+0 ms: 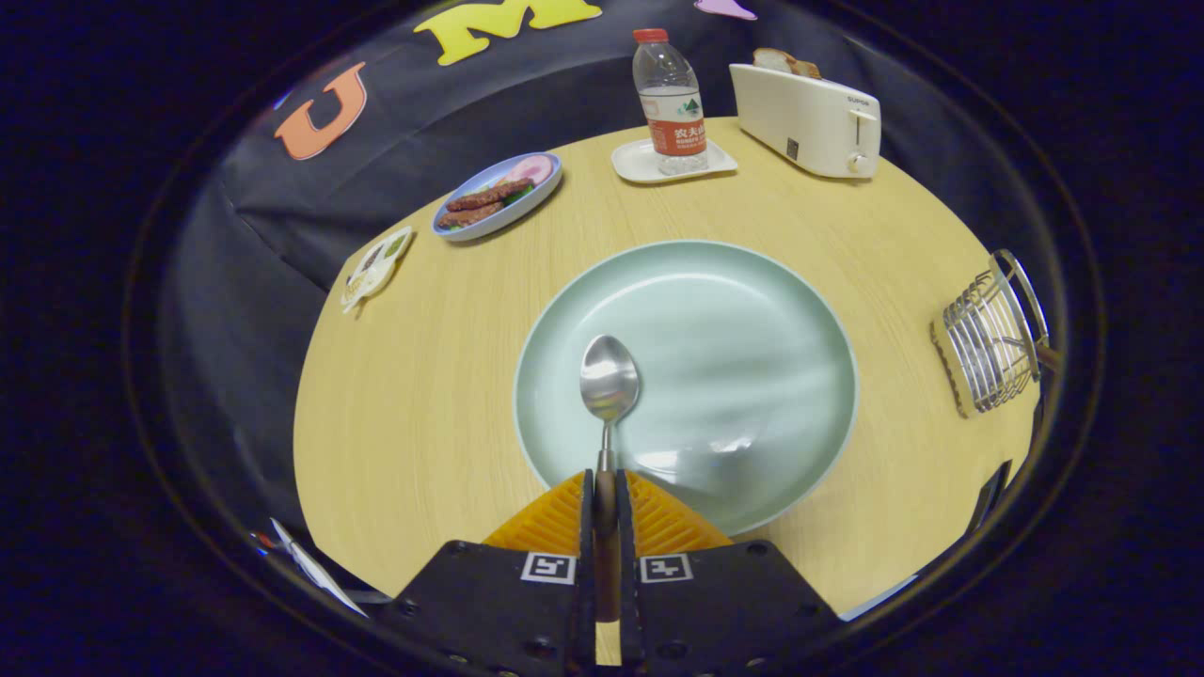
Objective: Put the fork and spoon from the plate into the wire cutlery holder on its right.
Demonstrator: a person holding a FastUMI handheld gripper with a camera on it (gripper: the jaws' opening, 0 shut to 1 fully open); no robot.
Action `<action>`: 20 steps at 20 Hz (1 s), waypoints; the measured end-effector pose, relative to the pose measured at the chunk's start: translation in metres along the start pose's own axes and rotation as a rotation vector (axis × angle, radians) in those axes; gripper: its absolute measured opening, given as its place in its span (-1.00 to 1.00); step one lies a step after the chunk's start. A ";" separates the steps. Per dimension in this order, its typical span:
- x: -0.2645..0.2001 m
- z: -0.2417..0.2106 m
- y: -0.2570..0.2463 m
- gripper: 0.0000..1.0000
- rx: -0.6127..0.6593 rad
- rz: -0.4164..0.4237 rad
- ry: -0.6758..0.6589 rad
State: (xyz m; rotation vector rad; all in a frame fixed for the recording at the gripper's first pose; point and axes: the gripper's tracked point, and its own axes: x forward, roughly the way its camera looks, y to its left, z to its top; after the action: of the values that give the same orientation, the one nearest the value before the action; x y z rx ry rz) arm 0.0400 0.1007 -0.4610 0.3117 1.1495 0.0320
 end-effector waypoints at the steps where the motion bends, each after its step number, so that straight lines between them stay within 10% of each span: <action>1: -0.001 0.001 0.000 -0.94 0.012 0.017 0.006; 20: -0.125 0.072 -0.095 -0.95 -0.156 -0.012 -0.099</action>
State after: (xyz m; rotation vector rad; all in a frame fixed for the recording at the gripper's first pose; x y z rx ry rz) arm 0.0403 -0.0296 -0.3480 0.1660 1.0443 0.0941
